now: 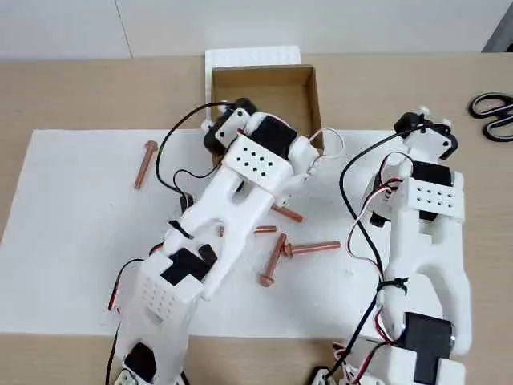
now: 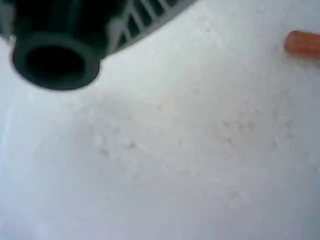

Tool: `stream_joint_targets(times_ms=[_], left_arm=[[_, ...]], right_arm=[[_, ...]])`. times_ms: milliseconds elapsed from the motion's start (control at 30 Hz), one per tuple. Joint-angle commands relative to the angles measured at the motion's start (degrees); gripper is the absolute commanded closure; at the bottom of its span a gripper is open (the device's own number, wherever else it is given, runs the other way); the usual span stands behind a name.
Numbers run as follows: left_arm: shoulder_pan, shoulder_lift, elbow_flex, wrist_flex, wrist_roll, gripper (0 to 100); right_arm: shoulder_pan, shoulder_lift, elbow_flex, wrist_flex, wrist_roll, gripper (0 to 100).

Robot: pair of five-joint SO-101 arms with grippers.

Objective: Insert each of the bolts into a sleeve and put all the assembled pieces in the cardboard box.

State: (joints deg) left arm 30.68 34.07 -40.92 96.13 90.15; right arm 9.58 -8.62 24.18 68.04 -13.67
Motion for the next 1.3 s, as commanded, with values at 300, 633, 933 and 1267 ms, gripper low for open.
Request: stream_joint_targets(times_ms=[300, 633, 933, 1267], left_arm=[[-2.5, 6.2, -2.2, 0.5, 1.5, 83], [-2.5, 9.1, -2.2, 0.3, 1.5, 83], [-5.0, 9.2, -2.1, -0.7, 3.3, 83], [-5.0, 14.7, -2.3, -1.9, 2.8, 83]], right_arm=[[0.2, -0.8, -0.4, -0.5, 0.6, 99.3], [0.2, -0.8, -0.4, -0.3, 0.6, 99.3], [0.2, -0.8, -0.4, -0.3, 0.6, 99.3], [0.2, -0.8, -0.4, -0.3, 0.6, 99.3]])
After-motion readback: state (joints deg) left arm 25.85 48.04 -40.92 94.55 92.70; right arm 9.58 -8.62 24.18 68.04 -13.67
